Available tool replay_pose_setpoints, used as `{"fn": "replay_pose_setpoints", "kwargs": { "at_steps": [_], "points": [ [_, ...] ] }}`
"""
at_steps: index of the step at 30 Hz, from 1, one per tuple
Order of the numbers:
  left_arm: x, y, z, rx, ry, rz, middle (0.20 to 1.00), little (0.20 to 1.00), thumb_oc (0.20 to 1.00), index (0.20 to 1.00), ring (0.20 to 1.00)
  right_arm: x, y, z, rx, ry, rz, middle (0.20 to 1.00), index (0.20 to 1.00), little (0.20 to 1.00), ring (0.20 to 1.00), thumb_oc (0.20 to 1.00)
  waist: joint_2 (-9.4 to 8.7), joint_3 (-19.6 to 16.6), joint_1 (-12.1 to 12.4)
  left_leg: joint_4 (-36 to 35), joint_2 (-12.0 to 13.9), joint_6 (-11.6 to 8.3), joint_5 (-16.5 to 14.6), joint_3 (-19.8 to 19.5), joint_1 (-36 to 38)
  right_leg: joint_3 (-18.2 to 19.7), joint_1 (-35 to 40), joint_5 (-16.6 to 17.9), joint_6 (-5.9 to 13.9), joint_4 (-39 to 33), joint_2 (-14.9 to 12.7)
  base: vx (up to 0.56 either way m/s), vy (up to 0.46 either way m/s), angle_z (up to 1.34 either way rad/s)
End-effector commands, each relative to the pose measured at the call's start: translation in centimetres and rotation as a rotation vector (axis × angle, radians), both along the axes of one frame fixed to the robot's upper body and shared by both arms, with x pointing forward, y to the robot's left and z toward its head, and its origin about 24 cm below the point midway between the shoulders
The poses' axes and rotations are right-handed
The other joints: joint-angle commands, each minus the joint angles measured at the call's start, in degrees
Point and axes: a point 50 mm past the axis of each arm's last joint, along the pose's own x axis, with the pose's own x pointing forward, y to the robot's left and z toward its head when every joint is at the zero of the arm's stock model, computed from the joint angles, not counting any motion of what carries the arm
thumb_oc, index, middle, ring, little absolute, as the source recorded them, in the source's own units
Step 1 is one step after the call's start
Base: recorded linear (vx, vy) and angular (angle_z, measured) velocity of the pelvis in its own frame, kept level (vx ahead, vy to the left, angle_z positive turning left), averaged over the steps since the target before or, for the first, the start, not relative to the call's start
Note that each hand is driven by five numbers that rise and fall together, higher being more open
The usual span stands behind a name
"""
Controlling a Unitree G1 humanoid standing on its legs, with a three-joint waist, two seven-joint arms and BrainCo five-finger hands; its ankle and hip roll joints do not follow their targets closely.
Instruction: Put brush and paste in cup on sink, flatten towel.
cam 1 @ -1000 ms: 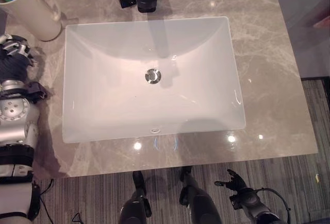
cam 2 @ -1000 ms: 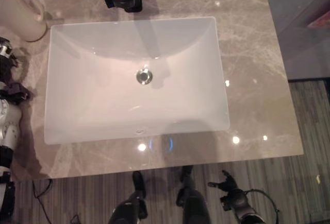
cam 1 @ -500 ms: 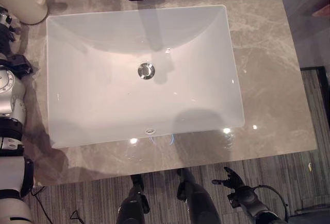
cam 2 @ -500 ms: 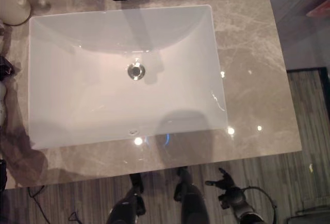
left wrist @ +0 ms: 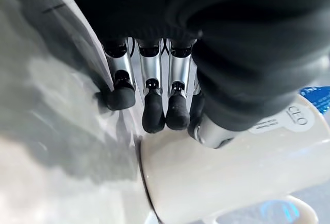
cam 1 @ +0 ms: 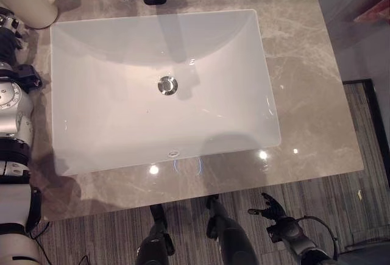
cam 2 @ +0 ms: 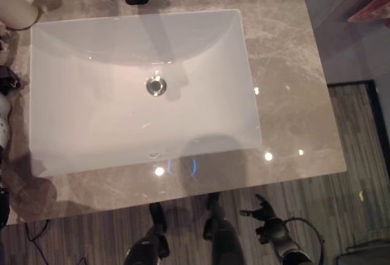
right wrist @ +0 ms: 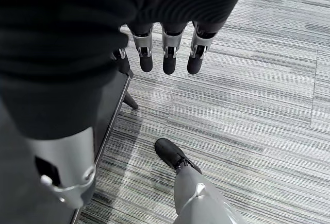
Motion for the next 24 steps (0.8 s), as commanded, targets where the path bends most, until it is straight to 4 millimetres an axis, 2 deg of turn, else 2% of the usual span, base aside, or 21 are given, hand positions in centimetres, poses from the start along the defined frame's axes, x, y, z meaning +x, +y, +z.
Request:
{"fn": "replay_pose_setpoints", "kwargs": {
  "at_steps": [1,2,3,4,5,9,15,22,23,24],
  "points": [
    [0.4,-0.6,2.8,0.013,-0.087,0.023,0.200,0.200,0.200,0.200,0.200,-0.1,-1.6,0.5,-0.013,-0.018,-0.033,1.000,1.000,1.000,1.000,1.000,2.40,1.17,-1.19,0.03,0.54,-0.39,3.64,-4.43,-2.68,1.52,4.07,0.38,8.87,-0.13,-2.37,-0.02,-0.002,-0.07],
    [0.4,-0.7,2.8,0.014,-0.088,0.022,0.200,0.200,0.200,0.200,0.200,-0.1,-1.6,0.5,-0.012,-0.019,-0.033,1.000,1.000,1.000,1.000,1.000,2.33,1.18,-1.11,0.03,0.54,-0.39,3.64,-4.39,-2.70,1.56,4.02,0.39,8.86,-0.13,-2.36,0.07,0.013,-0.15],
    [0.3,-0.3,3.6,0.034,-0.085,0.054,0.200,0.200,0.200,0.200,0.200,-0.2,-1.7,0.5,-0.016,-0.015,-0.028,1.000,1.000,1.000,1.000,1.000,2.45,0.79,-1.35,0.03,0.92,-0.92,2.29,-4.66,-2.44,2.31,4.13,-0.40,9.62,-0.13,-2.06,-0.02,0.005,-0.14],
    [0.3,-0.3,4.1,0.045,-0.087,0.064,0.200,0.200,0.200,0.200,0.200,-0.2,-1.7,0.5,-0.017,-0.014,-0.028,1.000,1.000,1.000,1.000,1.000,2.04,1.16,-1.56,0.03,0.82,-0.51,3.76,-3.79,-3.15,1.98,3.30,0.83,9.02,-0.13,-2.20,0.06,0.012,-0.10],
    [0.3,-0.4,4.6,0.079,-0.076,0.084,0.200,0.200,0.200,0.200,0.200,-0.3,-1.9,0.4,-0.020,-0.011,-0.032,1.000,1.000,1.000,1.000,1.000,2.23,0.91,-1.66,0.03,1.11,-0.98,2.31,-4.38,-2.79,2.57,3.52,-0.07,9.73,-0.13,-1.98,0.00,0.000,0.00],
    [0.3,-0.9,5.6,0.148,-0.074,0.086,0.200,0.200,0.200,0.200,0.200,-0.4,-2.2,0.5,-0.021,-0.011,-0.044,1.000,1.000,1.000,1.000,1.000,2.12,0.97,-1.68,0.03,1.12,-0.97,2.41,-4.47,-3.42,2.45,2.91,0.17,9.87,-0.13,-2.16,0.02,0.001,0.00],
    [0.6,-1.0,4.3,0.151,-0.051,0.092,0.200,0.200,0.200,0.200,0.200,-1.5,-2.5,0.0,-0.034,0.022,-0.046,1.000,1.000,1.000,1.000,1.000,2.37,0.91,-1.43,0.03,0.88,-0.84,2.35,-5.01,-3.58,1.97,2.98,0.09,9.80,-0.13,-2.57,0.00,0.000,0.00],
    [-0.7,2.1,3.2,0.109,0.008,0.260,0.200,0.200,0.200,0.200,0.200,-0.3,-1.8,0.8,-0.002,-0.045,-0.024,1.000,1.000,1.000,1.000,1.000,2.49,0.94,-1.42,0.03,0.63,-0.86,2.52,-5.55,-4.10,1.52,2.92,0.16,9.92,-0.13,-2.94,-0.01,0.000,0.00],
    [-1.0,2.6,3.2,0.093,0.007,0.281,0.200,0.200,0.200,0.200,0.200,-0.2,-1.7,0.9,0.002,-0.055,-0.020,1.000,1.000,1.000,1.000,1.000,2.21,1.32,-1.54,0.03,0.41,-0.44,3.90,-4.98,-4.75,1.00,2.39,1.24,9.30,-0.13,-3.16,-0.08,-0.005,0.01],
    [-1.4,3.4,3.3,0.075,0.018,0.318,0.200,0.200,0.200,0.200,0.200,-0.1,-1.7,1.1,0.000,-0.062,-0.012,1.000,1.000,1.000,1.000,1.000,2.14,1.27,-1.63,0.03,0.44,-0.46,3.95,-5.07,-4.92,0.85,2.31,1.37,9.38,-0.13,-3.13,0.00,0.000,0.00]
  ]
}}
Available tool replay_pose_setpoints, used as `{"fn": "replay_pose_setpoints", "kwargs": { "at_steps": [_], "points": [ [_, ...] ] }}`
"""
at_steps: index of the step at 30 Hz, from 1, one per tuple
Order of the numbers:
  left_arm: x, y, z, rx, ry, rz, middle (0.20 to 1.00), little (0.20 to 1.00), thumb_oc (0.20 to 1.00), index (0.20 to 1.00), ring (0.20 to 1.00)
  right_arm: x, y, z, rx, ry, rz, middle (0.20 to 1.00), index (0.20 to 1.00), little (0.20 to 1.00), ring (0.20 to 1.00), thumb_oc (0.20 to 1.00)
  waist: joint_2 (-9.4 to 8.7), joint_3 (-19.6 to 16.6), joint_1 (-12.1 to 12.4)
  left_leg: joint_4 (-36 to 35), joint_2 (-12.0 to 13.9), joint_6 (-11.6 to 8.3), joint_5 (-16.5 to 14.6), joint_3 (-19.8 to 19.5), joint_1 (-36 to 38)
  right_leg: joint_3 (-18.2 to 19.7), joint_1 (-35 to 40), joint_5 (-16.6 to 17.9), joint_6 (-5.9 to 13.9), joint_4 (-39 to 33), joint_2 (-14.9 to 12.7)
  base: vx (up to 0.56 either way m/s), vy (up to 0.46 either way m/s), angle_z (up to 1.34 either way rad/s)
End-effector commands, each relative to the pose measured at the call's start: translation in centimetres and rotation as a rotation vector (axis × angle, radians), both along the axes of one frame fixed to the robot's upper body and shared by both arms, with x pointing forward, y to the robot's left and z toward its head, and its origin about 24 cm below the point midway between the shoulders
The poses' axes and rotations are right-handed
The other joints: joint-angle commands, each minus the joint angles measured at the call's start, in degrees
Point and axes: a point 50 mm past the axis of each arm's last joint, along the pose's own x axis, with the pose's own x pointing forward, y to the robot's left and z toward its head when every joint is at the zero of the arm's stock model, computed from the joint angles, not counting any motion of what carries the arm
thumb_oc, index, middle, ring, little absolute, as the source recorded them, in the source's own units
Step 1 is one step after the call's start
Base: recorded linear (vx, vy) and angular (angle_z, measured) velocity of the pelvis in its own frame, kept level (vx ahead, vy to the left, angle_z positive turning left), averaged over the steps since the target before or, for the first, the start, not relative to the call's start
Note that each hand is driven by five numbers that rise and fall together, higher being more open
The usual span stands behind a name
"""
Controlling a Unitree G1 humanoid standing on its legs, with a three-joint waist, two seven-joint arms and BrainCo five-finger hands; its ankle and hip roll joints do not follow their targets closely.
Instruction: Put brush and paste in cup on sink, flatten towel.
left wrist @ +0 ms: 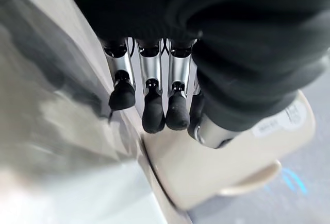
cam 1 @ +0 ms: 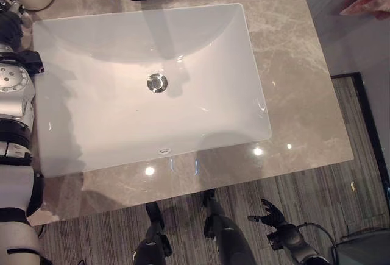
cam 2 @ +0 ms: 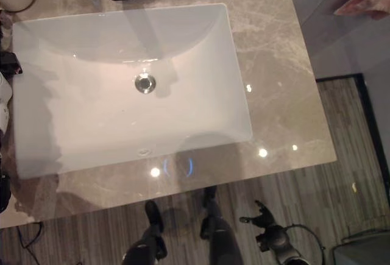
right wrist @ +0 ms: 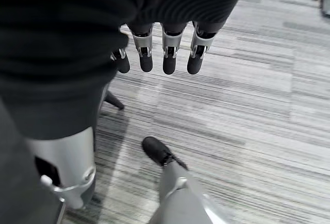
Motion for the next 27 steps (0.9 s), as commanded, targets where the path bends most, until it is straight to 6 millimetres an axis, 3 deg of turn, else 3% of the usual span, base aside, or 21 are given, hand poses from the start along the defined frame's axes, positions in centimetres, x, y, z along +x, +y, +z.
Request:
{"fn": "replay_pose_setpoints", "kwargs": {
  "at_steps": [1,2,3,4,5,8,11,13,17,23,27],
  "points": [
    [-1.9,3.3,1.3,-0.060,-0.037,0.163,0.200,0.200,0.200,0.200,0.200,0.5,-2.3,1.2,-0.027,-0.047,-0.033,1.000,1.000,1.000,1.000,1.000,3.23,2.47,-0.01,-0.03,0.71,-0.82,1.70,-6.75,-1.77,0.17,6.10,-0.88,10.21,-0.14,-3.02,0.00,0.000,0.00],
    [-2.1,3.4,1.7,-0.065,-0.051,0.174,0.200,0.200,0.200,0.200,0.200,0.7,-2.3,1.3,-0.024,-0.056,-0.033,1.000,1.000,1.000,1.000,1.000,2.90,2.82,-0.15,-0.03,0.59,-0.42,3.16,-6.11,-2.43,-0.37,5.49,0.37,9.64,-0.14,-3.22,0.08,0.012,0.03],
    [-2.2,3.4,2.2,-0.065,-0.068,0.176,0.200,0.200,0.200,0.200,0.200,0.9,-2.3,1.4,-0.022,-0.064,-0.038,1.000,1.000,1.000,1.000,1.000,2.98,2.54,-0.06,-0.03,0.86,-0.88,1.77,-6.82,-2.03,0.14,5.83,-0.53,10.37,-0.14,-2.98,-0.09,-0.013,0.04],
    [-2.3,3.2,3.0,-0.058,-0.088,0.170,0.200,0.200,0.200,0.200,0.200,1.3,-2.5,1.7,-0.024,-0.075,-0.042,1.000,1.000,1.000,1.000,1.000,2.51,2.91,-0.27,-0.03,0.73,-0.47,3.37,-6.11,-2.92,-0.33,4.93,0.77,9.82,-0.14,-3.09,0.06,0.013,0.05],
    [-2.6,3.4,3.6,-0.064,-0.109,0.166,0.200,0.200,0.200,0.200,0.200,1.2,-2.8,1.8,-0.029,-0.075,-0.041,1.000,1.000,1.000,1.000,1.000,2.51,2.67,-0.19,-0.03,1.04,-0.89,1.89,-6.76,-2.54,0.26,5.33,-0.15,10.60,-0.14,-2.70,0.00,0.000,0.00],
    [-3.6,3.8,6.2,-0.034,-0.137,0.186,0.200,0.200,0.200,0.200,0.200,0.5,-4.3,2.6,-0.021,-0.102,-0.064,1.000,1.000,1.000,1.000,1.000,1.63,2.99,-0.71,-0.03,1.88,-1.07,1.94,-6.36,-2.93,0.33,4.67,0.42,10.94,-0.14,-1.93,0.02,0.003,0.01],
    [-3.5,3.5,7.0,-0.029,-0.148,0.181,0.200,0.200,0.200,0.200,0.200,0.1,-4.6,2.6,-0.020,-0.101,-0.082,1.000,1.000,1.000,1.000,1.000,1.36,3.04,-0.74,-0.03,2.04,-1.14,2.03,-6.39,-3.04,0.26,4.57,0.54,10.97,-0.14,-1.83,0.00,0.000,0.00],
    [-3.6,2.6,9.0,0.034,-0.152,0.180,0.200,0.200,0.200,0.200,0.200,-1.7,-6.0,2.0,-0.049,-0.045,-0.102,1.000,1.000,1.000,1.000,1.000,0.97,2.83,-1.43,-0.03,2.40,-1.22,2.15,-6.55,-3.60,0.13,4.16,0.69,11.04,-0.14,-1.54,0.00,0.000,0.00],
    [-3.7,1.6,10.9,0.116,-0.154,0.185,0.200,0.200,0.200,0.200,0.200,-3.0,-6.6,1.4,-0.048,0.009,-0.129,1.000,1.000,1.000,1.000,1.000,0.64,2.58,-2.09,-0.03,2.53,-1.20,2.25,-6.68,-4.42,0.43,3.19,1.19,11.08,-0.14,-1.52,0.00,0.019,-0.01],
    [-3.0,-0.3,11.5,0.239,-0.146,0.154,0.200,0.200,0.200,0.200,0.200,-4.2,-6.5,0.8,-0.020,0.043,-0.131,1.000,1.000,1.000,1.000,1.000,0.83,2.53,-2.11,-0.03,2.24,-1.02,2.31,-7.05,-5.29,0.60,2.56,0.96,11.01,-0.14,-1.91,0.00,0.025,0.01],
    [-1.9,-1.1,9.9,0.290,-0.099,0.118,0.200,0.200,0.200,0.200,0.200,-4.1,-6.2,0.8,-0.014,0.040,-0.105,1.000,1.000,1.000,1.000,1.000,1.20,2.54,-1.92,-0.03,1.86,-0.86,2.22,-7.32,-5.31,0.35,2.75,0.65,10.98,-0.14,-2.37,-0.01,0.038,-0.01]
  ]
}}
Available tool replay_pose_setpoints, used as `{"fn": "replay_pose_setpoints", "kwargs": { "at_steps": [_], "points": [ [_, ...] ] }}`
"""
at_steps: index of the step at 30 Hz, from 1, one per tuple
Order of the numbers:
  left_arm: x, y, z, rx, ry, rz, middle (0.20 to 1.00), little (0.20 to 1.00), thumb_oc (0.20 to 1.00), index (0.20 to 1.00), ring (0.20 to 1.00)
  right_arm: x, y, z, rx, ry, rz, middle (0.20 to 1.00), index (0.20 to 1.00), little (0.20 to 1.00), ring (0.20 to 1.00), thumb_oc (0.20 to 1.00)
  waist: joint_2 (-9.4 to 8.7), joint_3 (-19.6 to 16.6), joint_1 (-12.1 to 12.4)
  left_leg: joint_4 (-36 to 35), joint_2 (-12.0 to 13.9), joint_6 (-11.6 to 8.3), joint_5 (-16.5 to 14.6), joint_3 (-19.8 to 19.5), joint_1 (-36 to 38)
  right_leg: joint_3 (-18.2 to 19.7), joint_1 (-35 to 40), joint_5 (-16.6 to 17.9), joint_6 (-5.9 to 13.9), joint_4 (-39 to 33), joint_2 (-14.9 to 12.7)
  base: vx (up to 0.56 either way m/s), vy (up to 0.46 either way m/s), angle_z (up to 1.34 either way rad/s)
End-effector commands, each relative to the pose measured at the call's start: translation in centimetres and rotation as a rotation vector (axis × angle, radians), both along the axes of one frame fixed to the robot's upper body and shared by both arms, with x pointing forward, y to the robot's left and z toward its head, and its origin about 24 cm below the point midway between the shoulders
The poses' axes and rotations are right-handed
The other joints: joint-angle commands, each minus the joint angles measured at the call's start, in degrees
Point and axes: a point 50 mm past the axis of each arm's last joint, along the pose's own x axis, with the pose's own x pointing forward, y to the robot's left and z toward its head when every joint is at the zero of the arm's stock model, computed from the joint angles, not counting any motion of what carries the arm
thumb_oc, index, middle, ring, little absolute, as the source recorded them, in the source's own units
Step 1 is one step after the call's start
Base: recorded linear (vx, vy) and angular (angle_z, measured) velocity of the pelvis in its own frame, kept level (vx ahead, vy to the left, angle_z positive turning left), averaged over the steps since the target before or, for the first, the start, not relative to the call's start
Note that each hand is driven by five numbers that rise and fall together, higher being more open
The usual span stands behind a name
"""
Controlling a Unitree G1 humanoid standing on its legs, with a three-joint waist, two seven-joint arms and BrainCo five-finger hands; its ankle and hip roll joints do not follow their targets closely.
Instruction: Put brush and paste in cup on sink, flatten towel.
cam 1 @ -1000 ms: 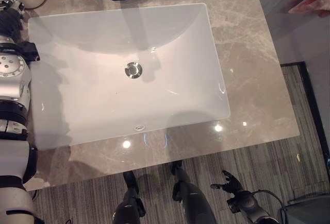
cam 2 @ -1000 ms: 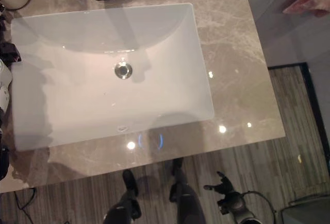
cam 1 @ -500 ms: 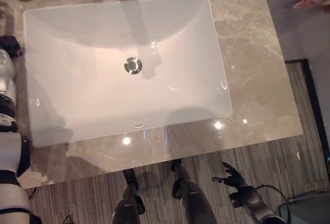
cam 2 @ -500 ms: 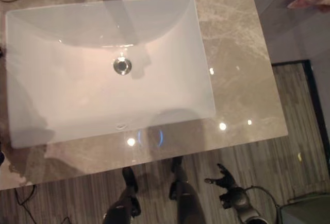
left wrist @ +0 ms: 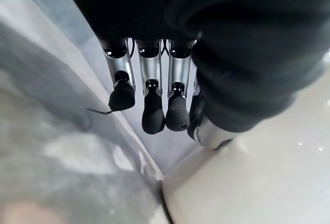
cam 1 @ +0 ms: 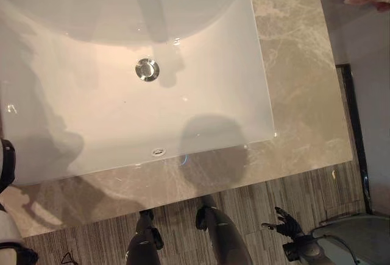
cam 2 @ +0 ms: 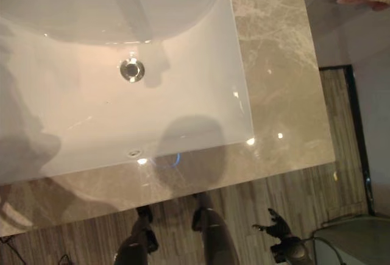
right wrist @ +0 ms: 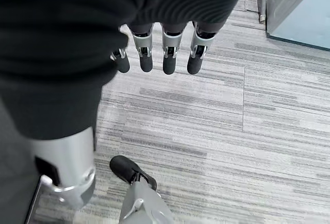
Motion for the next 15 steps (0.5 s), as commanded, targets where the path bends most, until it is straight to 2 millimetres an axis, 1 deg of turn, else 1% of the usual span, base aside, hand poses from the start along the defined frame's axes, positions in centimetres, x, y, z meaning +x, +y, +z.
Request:
{"fn": "replay_pose_setpoints", "kwargs": {
  "at_steps": [1,3,5,6,7,9,12,13,14,15],
  "points": [
    [0.0,-1.1,0.4,0.117,-0.014,-0.028,0.200,0.200,0.200,0.200,0.200,-0.2,-2.4,1.2,-0.042,-0.033,-0.023,1.000,1.000,1.000,1.000,1.000,4.26,1.63,0.56,0.02,0.77,-0.52,1.44,-6.45,-0.76,0.52,6.84,-0.29,10.60,-0.15,-3.34,-0.01,0.040,0.00],
    [0.6,-1.3,-0.6,0.136,0.029,-0.026,0.200,0.200,0.200,0.200,0.200,0.0,-2.5,1.5,-0.047,-0.046,-0.012,1.000,1.000,1.000,1.000,1.000,4.65,1.55,0.61,0.02,0.62,-0.52,1.47,-6.52,-0.74,0.28,7.03,-0.38,10.59,-0.15,-3.60,-0.01,0.019,0.00],
    [0.7,-1.5,-0.8,0.135,0.032,-0.033,0.200,0.200,0.200,0.200,0.200,0.2,-2.5,1.7,-0.046,-0.055,-0.007,1.000,1.000,1.000,1.000,1.000,4.74,1.53,0.64,0.02,0.56,-0.50,1.44,-6.61,-0.69,0.20,7.12,-0.38,10.61,-0.15,-3.70,0.00,0.000,0.00],
    [1.0,-1.4,-1.4,0.129,0.049,-0.032,0.200,0.200,0.200,0.200,0.200,0.8,-2.4,2.1,-0.044,-0.086,0.005,1.000,1.000,1.000,1.000,1.000,4.83,1.58,0.73,0.02,0.45,-0.51,1.45,-6.73,-0.63,0.11,7.33,-0.37,10.61,-0.15,-3.92,0.00,0.000,0.00],
    [1.0,-1.4,-1.5,0.128,0.049,-0.032,0.200,0.200,0.200,0.200,0.200,0.8,-2.4,2.1,-0.045,-0.085,0.005,1.000,1.000,1.000,1.000,1.000,4.87,1.58,0.72,0.02,0.44,-0.51,1.45,-6.74,-0.61,0.10,7.36,-0.37,10.61,-0.15,-3.93,-0.04,0.003,0.00],
    [1.1,-0.7,-2.0,0.088,0.061,0.037,0.200,0.200,0.200,0.200,0.200,1.2,-2.2,2.4,-0.047,-0.098,0.025,1.000,1.000,1.000,1.000,1.000,4.94,1.53,1.04,0.02,0.37,-0.60,1.49,-6.88,-0.37,-0.45,7.90,-0.38,10.68,-0.15,-4.09,-0.04,-0.021,0.01],
    [1.5,-0.7,-2.9,0.075,0.071,0.087,0.200,0.200,0.200,0.200,0.200,1.1,-1.9,2.1,-0.049,-0.088,0.033,1.000,1.000,1.000,1.000,1.000,4.88,1.68,1.60,0.02,0.45,-0.73,1.55,-7.23,0.59,-1.15,9.37,-0.54,10.67,-0.15,-4.40,-0.04,-0.037,0.04],
    [1.5,-0.4,-3.6,0.061,0.078,0.101,0.200,0.200,0.200,0.200,0.200,1.0,-1.8,2.0,-0.056,-0.078,0.039,1.000,1.000,1.000,1.000,1.000,4.56,1.98,1.87,0.02,0.10,-0.30,2.97,-6.77,0.82,-2.00,9.80,0.30,10.00,-0.15,-4.79,-0.07,-0.042,0.03],
    [1.4,-0.1,-4.4,0.049,0.088,0.111,0.200,0.200,0.200,0.200,0.200,0.5,-1.7,1.5,-0.060,-0.050,0.034,1.000,1.000,1.000,1.000,1.000,4.48,1.76,2.22,0.02,0.14,-0.30,2.85,-6.92,1.67,-2.23,10.74,0.05,9.92,-0.15,-4.89,-0.06,-0.044,0.01],
    [1.2,0.2,-4.7,0.042,0.080,0.116,0.200,0.200,0.200,0.200,0.200,0.2,-1.7,1.2,-0.063,-0.032,0.032,1.000,1.000,1.000,1.000,1.000,4.36,1.47,2.67,0.02,0.17,-0.30,2.84,-7.07,2.32,-2.50,11.56,-0.16,9.85,-0.15,-4.94,0.03,-0.042,-0.01]
  ]
}}
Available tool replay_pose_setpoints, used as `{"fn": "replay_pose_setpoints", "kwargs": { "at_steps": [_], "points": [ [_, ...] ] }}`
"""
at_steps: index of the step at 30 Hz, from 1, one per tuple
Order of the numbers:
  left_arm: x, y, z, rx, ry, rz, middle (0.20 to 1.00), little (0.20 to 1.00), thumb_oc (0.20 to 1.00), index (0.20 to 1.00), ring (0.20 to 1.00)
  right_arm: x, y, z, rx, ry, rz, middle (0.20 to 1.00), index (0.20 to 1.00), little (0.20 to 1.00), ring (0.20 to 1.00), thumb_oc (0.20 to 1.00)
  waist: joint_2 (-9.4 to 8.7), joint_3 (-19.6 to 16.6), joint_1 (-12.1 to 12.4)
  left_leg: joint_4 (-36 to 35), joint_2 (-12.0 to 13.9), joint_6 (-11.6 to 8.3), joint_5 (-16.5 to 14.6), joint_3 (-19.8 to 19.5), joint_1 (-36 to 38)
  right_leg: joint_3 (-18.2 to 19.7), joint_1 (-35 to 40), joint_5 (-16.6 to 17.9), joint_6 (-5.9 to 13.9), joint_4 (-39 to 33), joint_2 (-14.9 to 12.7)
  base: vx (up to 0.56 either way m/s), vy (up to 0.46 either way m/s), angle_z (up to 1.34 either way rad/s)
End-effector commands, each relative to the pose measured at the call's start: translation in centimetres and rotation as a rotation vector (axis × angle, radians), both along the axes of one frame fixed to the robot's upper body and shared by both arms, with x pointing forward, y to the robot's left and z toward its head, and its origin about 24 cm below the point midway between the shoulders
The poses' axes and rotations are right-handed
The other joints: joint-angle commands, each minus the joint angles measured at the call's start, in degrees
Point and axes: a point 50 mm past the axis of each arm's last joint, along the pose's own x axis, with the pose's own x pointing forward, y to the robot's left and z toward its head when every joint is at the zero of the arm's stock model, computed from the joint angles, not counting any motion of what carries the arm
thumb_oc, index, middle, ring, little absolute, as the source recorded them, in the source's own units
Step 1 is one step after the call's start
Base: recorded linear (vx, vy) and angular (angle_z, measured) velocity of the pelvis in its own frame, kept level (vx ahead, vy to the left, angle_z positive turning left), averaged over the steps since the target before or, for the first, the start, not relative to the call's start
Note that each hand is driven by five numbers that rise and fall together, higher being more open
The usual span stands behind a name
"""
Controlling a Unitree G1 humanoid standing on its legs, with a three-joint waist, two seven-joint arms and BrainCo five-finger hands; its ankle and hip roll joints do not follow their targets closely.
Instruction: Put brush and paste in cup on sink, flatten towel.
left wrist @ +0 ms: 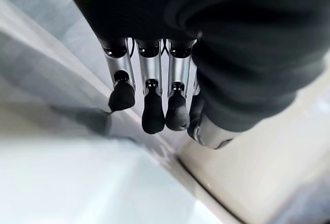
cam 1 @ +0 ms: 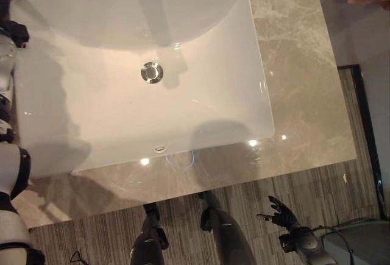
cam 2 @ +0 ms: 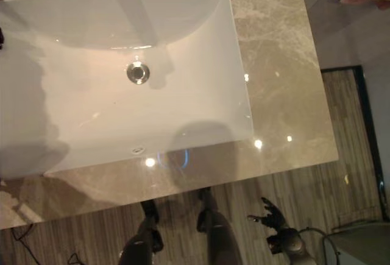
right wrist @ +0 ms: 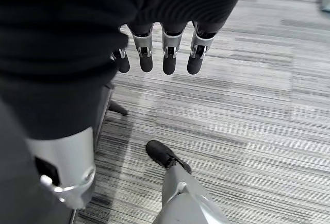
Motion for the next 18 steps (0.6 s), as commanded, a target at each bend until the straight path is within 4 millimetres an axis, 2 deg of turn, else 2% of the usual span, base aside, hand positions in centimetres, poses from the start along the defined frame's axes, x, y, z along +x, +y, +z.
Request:
{"fn": "replay_pose_setpoints", "kwargs": {
  "at_steps": [1,5,6,9,12,13,14,15,18],
  "points": [
    [-1.2,1.9,-0.7,-0.058,-0.071,0.095,0.200,0.200,0.200,0.200,0.200,-2.3,-2.6,-0.5,-0.089,0.087,-0.035,1.000,1.000,1.000,1.000,1.000,1.77,-0.41,1.58,-0.19,0.18,-0.32,2.65,-7.01,-0.28,-2.40,9.05,-0.59,10.00,-0.15,-4.35,0.04,-0.048,-0.01],
    [-2.9,2.1,-2.6,-0.112,-0.204,0.047,0.200,0.200,0.200,0.200,0.200,-3.8,-2.4,-1.7,-0.089,0.163,-0.072,1.000,1.000,1.000,1.000,1.000,1.36,-1.69,4.10,-0.19,0.00,-0.29,1.94,-7.81,4.31,-4.09,14.21,-2.12,9.48,-0.15,-4.49,0.03,-0.025,0.15],
    [-3.1,2.2,-2.9,-0.116,-0.202,0.052,0.200,0.200,0.200,0.200,0.200,-3.8,-2.5,-1.7,-0.095,0.165,-0.069,1.000,1.000,1.000,1.000,1.000,1.59,-1.67,3.87,-0.19,0.01,-0.29,1.91,-7.82,4.50,-4.10,14.40,-2.15,9.49,-0.15,-4.48,0.03,-0.006,0.24],
    [-6.5,1.3,-5.8,-0.114,-0.333,-0.055,0.200,0.200,0.200,0.200,0.200,-5.0,-2.1,-2.7,-0.099,0.234,-0.084,1.000,1.000,1.000,1.000,1.000,1.34,-3.76,6.29,-0.19,-0.15,0.09,0.67,-8.06,9.00,-5.28,19.07,-4.03,8.81,-0.15,-4.33,0.02,0.017,0.18],
    [-9.6,0.1,-9.5,-0.155,-0.373,-0.153,0.200,0.200,0.200,0.200,0.200,-5.6,-2.1,-3.4,-0.112,0.288,-0.116,1.000,1.000,1.000,1.000,1.000,1.51,-6.02,7.58,-0.19,-0.79,0.65,-0.39,-8.06,12.25,-6.20,22.62,-4.99,8.53,-0.15,-4.68,0.01,0.053,0.18],
    [-9.7,0.1,-9.6,-0.157,-0.372,-0.150,0.200,0.200,0.200,0.200,0.200,-5.6,-2.1,-3.4,-0.115,0.288,-0.113,1.000,1.000,1.000,1.000,1.000,1.56,-6.06,7.36,-0.19,-0.88,0.71,-0.19,-8.05,12.17,-6.20,22.55,-4.84,8.49,-0.15,-4.76,0.03,0.078,0.09],
    [-11.3,-1.6,-11.4,-0.182,-0.364,-0.268,0.200,0.200,0.200,0.200,0.200,-6.1,-2.0,-3.8,-0.108,0.316,-0.137,1.000,1.000,1.000,1.000,1.000,1.59,-7.49,8.08,-0.19,-1.46,1.27,-1.24,-8.32,14.14,-6.75,24.60,-5.50,8.37,0.15,-4.85,0.02,0.089,0.20],
    [-12.1,-2.2,-12.4,-0.211,-0.347,-0.318,0.200,0.200,0.200,0.200,0.200,-6.5,-1.9,-3.9,-0.104,0.328,-0.135,1.000,1.000,1.000,1.000,1.000,1.65,-7.91,8.03,-0.19,-1.86,1.65,-1.47,-8.55,14.92,-6.79,25.44,-5.83,8.14,0.75,-5.04,0.05,0.123,0.23],
    [-12.6,-4.3,-14.2,-0.259,-0.297,-0.456,0.200,0.200,0.200,0.200,0.200,-7.4,-1.6,-4.3,-0.093,0.358,-0.140,1.000,1.000,1.000,1.000,1.000,1.71,-8.42,8.13,-0.19,-2.57,2.30,-2.41,-8.84,16.78,-7.00,26.65,-6.84,8.09,2.85,-5.66,0.01,0.092,0.22]
  ]
}}
